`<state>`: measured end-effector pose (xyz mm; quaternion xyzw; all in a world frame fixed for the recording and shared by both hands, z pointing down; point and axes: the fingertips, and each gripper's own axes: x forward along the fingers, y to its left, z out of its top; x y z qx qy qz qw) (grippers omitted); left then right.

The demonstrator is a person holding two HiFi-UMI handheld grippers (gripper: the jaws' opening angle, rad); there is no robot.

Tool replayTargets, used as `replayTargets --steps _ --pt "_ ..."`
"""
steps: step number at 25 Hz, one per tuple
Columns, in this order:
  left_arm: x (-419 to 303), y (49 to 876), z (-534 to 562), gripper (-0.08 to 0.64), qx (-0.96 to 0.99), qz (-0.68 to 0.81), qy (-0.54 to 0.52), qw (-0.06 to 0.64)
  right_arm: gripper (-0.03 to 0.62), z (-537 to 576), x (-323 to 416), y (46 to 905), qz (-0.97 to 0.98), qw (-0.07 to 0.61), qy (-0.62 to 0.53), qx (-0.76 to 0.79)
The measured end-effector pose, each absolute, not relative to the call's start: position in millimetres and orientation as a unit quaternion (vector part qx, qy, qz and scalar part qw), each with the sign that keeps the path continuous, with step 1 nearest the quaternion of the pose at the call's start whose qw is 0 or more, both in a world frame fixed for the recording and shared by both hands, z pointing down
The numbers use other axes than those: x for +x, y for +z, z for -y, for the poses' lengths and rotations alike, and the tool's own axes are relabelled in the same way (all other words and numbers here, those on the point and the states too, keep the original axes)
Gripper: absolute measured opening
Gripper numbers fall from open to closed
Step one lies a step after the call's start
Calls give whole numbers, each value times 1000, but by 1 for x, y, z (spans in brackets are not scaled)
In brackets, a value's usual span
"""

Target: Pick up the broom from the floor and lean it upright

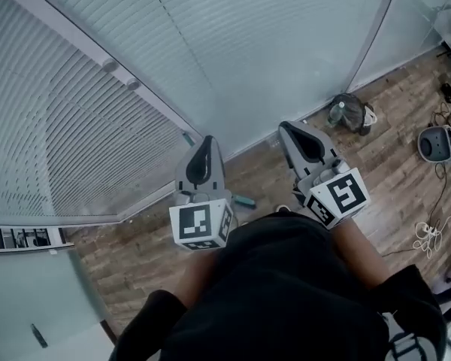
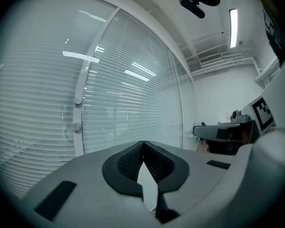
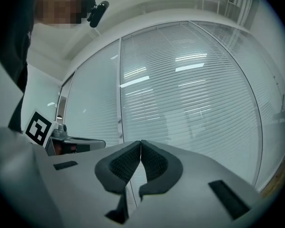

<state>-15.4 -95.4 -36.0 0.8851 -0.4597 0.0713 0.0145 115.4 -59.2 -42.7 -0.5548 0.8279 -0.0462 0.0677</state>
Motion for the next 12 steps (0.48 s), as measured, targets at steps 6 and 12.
replayTargets --steps 6,12 --pt "-39 -28 90 23 867 491 81 19 20 60 108 -35 -839 65 -54 -537" --pt "-53 -19 81 23 854 513 82 36 20 63 95 -31 -857 70 -63 -506"
